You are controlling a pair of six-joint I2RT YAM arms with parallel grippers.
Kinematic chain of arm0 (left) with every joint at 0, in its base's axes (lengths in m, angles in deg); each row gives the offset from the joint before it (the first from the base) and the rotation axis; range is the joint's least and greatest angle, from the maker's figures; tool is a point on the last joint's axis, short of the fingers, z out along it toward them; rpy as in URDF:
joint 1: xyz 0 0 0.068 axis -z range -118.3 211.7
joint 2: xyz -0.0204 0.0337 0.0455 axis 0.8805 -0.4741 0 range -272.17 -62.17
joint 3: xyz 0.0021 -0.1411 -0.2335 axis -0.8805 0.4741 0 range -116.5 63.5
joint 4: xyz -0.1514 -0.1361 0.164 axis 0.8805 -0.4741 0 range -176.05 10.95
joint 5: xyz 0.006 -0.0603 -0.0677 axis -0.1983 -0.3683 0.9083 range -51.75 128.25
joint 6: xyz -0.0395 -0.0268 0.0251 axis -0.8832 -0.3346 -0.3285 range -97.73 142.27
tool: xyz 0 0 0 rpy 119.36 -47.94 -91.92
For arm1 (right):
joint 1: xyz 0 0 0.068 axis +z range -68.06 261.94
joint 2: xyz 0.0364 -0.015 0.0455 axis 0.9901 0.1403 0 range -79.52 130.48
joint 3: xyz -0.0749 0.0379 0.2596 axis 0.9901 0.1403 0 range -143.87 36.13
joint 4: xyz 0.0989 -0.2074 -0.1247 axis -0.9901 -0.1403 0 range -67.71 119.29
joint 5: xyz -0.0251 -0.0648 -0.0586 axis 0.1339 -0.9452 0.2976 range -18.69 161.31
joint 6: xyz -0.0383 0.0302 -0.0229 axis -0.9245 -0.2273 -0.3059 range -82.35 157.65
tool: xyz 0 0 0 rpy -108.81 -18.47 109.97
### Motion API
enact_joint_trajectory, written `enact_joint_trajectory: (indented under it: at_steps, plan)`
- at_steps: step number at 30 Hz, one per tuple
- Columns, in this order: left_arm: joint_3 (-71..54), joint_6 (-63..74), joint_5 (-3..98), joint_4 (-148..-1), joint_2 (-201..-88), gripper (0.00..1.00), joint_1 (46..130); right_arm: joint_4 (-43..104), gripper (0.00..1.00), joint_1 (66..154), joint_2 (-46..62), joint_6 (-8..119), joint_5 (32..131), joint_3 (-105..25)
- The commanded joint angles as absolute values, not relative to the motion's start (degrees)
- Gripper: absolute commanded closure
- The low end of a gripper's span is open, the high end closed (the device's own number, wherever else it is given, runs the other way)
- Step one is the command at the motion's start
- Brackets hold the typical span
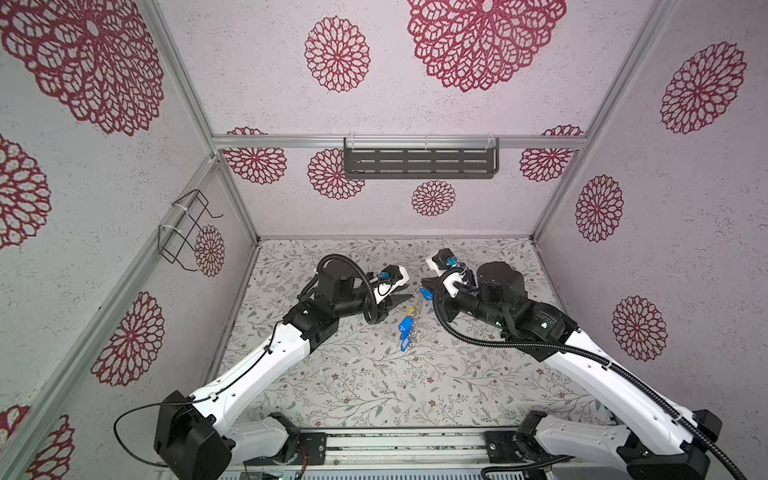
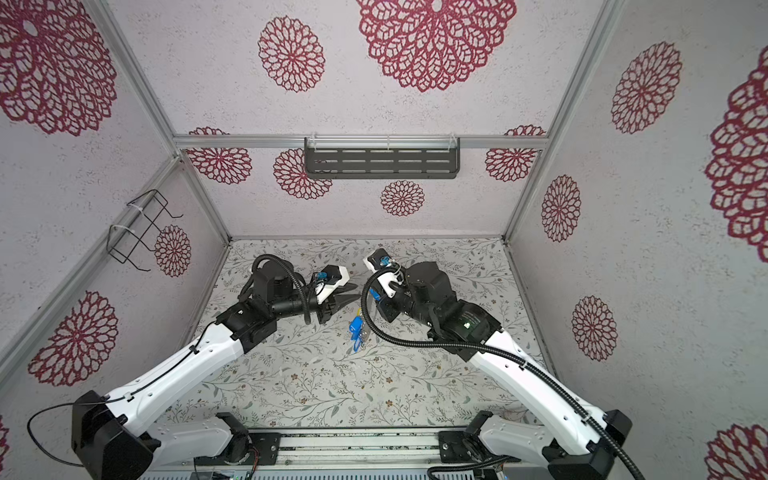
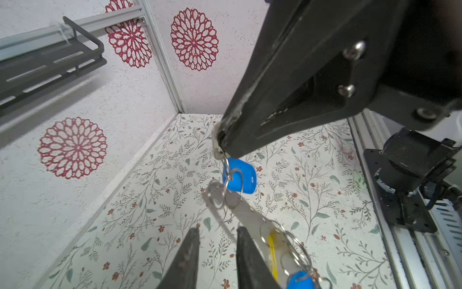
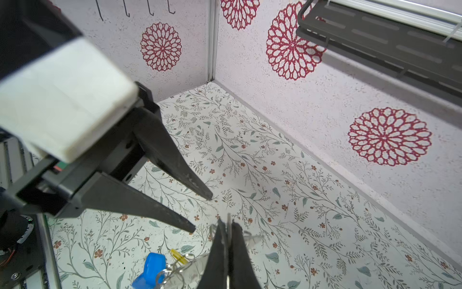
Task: Remove the keys from the keyring
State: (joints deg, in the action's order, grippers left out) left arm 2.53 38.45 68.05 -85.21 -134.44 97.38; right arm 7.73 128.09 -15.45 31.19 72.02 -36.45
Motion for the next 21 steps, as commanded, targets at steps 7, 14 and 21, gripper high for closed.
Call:
enact_joint_trajectory:
  at_steps: [7,14,21]
  plan:
    - [3.44,31.95,73.07,-76.50,-135.25,0.73,97.22,11.46,1.00,127.99,-17.95,31.51,73.23,-37.08]
    - [2.61,29.27,75.34,-74.46,-136.76,0.80,97.39,11.92,1.00,127.99,-17.94,31.58,73.16,-36.86]
    - [2.68,28.24,75.74,-74.16,-137.49,0.83,97.96,11.75,1.00,127.99,-18.01,31.55,72.93,-36.83]
